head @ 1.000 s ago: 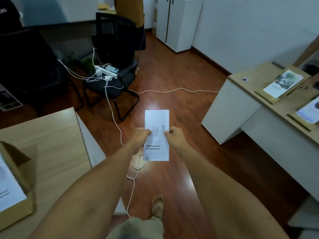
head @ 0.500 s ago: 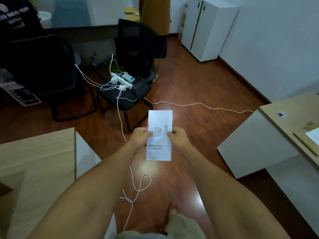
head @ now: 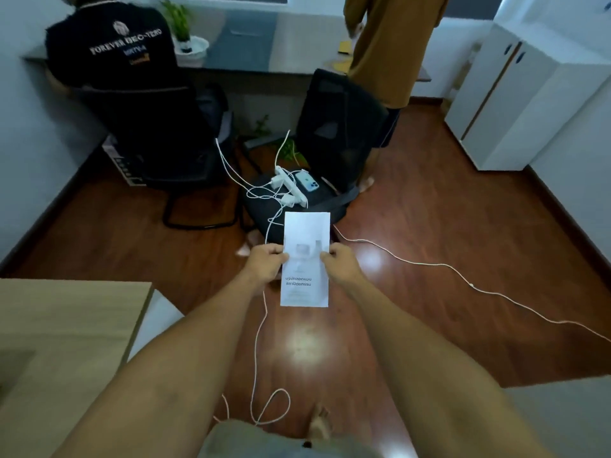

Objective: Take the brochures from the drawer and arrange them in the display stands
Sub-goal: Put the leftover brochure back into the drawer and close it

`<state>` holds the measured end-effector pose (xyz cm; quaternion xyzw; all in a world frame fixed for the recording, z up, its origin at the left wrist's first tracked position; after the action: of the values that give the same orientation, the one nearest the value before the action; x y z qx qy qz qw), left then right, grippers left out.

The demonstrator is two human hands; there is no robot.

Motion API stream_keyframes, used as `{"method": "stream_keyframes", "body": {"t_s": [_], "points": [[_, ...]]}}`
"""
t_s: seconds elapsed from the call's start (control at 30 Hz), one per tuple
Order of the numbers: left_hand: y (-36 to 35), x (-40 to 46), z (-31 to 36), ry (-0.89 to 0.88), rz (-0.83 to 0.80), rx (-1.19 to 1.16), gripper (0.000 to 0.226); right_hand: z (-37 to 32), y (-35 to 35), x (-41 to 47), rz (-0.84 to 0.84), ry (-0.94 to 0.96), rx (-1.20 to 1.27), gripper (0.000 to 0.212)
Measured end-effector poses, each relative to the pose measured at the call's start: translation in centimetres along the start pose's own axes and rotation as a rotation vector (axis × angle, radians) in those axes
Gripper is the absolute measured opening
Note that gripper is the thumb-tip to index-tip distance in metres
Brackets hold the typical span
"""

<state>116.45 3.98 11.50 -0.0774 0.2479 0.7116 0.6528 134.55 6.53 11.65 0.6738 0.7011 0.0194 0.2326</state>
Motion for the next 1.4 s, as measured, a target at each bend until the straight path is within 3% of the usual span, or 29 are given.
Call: {"method": "stream_keyframes", "body": {"t_s": [0.3,0.47,0.8,1.4], "points": [[6.6,7.5,1.3,0.097,0.26,-0.093,0.016,-6.0,-7.1,12.0,-0.271,0.081,-0.116,0.034],[12.4,12.2,1.8,0.109,0.358,-0.143,0.014,-9.0,-13.7,17.9,-0.379,0.09,-0.122,0.02],[27.0,21.3,2.8,0.17,0.52,-0.214,0.014,-18.4,-28.4,28.5,-0.512,0.15,-0.182,0.022],[49.7,27.4,-1.9,0.29,0.899,-0.406,0.012,-31.1,-56.1,35.4,-0.875,0.351,-0.335,0.019]]}}
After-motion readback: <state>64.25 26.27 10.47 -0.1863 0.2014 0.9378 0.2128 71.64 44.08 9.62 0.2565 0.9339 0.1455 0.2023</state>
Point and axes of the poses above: each hand's wrist, its own x-axis towards the middle knuckle, its own y-axis out of the back of the hand, z = x × y, the point moved 4 cm from there along x, towards the middle knuckle, and after that the axes turned 8 degrees about x, right-handed, at the moved point
